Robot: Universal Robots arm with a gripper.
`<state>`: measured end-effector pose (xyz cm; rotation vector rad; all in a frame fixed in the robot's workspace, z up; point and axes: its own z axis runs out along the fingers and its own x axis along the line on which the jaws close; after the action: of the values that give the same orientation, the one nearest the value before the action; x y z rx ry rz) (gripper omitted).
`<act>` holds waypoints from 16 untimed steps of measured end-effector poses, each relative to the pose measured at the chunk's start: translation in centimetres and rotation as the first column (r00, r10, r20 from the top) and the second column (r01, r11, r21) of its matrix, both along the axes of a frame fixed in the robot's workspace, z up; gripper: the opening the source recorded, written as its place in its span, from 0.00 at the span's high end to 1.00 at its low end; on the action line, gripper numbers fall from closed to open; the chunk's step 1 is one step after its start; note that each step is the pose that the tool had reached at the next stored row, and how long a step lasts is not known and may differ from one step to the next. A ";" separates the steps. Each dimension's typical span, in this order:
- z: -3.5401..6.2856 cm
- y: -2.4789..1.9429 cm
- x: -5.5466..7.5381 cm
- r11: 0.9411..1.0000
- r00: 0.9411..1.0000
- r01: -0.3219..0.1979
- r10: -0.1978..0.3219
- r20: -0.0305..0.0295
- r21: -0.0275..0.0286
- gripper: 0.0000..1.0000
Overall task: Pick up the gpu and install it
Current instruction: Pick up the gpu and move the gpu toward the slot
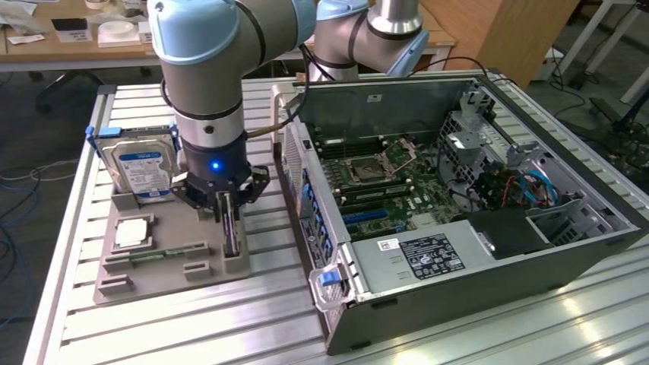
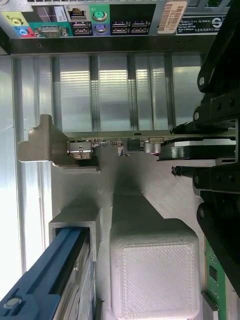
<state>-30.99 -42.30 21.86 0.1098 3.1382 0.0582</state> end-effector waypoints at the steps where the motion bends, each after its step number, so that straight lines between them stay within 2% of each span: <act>1: 0.00 0.00 0.0 1.000 1.000 0.000 0.000 0.000 0.000 0.64; 3: 0.01 0.00 0.0 1.000 1.000 0.000 0.000 0.000 0.000 0.66; 4: 0.01 0.00 0.0 1.000 1.000 0.000 0.000 0.000 0.000 0.72; 16: 0.04 -0.01 0.0 1.000 1.000 0.000 0.000 0.000 0.001 0.72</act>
<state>-30.95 -42.31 21.90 0.1098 3.1379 0.0590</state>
